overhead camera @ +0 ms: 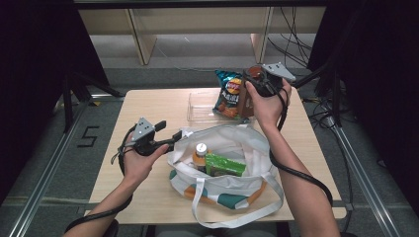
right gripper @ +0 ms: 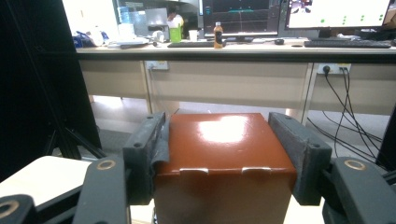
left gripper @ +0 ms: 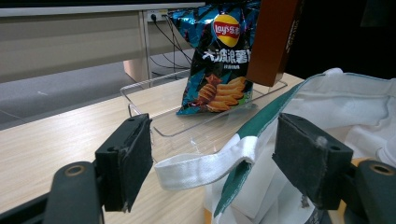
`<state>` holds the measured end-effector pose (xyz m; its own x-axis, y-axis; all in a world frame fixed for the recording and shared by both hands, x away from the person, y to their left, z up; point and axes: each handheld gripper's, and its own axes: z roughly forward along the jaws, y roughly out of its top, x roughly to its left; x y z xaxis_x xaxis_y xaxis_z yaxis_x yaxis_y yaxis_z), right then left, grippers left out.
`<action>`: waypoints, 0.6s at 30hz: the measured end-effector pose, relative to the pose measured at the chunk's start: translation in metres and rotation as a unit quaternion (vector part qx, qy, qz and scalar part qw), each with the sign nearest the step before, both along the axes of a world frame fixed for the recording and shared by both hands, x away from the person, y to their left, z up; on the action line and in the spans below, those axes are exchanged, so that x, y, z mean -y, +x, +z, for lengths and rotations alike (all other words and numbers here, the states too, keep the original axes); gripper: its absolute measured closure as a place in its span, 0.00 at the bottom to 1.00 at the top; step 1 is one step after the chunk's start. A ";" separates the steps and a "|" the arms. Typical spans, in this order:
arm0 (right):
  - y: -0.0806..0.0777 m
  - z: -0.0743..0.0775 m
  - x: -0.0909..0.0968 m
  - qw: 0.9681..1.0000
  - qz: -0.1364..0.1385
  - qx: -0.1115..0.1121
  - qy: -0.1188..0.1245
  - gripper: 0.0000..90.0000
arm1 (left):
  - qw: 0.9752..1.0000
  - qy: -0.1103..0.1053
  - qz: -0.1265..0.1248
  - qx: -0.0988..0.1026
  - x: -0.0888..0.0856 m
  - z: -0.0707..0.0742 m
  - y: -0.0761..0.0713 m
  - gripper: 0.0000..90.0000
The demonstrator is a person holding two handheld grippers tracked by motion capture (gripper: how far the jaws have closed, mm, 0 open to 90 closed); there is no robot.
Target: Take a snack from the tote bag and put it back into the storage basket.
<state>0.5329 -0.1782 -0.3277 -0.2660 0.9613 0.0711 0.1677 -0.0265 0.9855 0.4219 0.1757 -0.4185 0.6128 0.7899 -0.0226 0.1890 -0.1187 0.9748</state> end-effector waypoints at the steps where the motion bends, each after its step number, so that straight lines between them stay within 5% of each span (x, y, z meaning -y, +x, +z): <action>1: 0.001 -0.001 0.000 1.000 0.003 0.003 -0.003 0.44 | 1.000 0.000 0.000 0.000 0.000 0.000 0.000 0.30; 18: 0.004 -0.009 -0.004 1.000 -0.011 -0.005 0.004 0.44 | 1.000 0.000 -0.001 0.000 0.000 0.000 0.000 0.30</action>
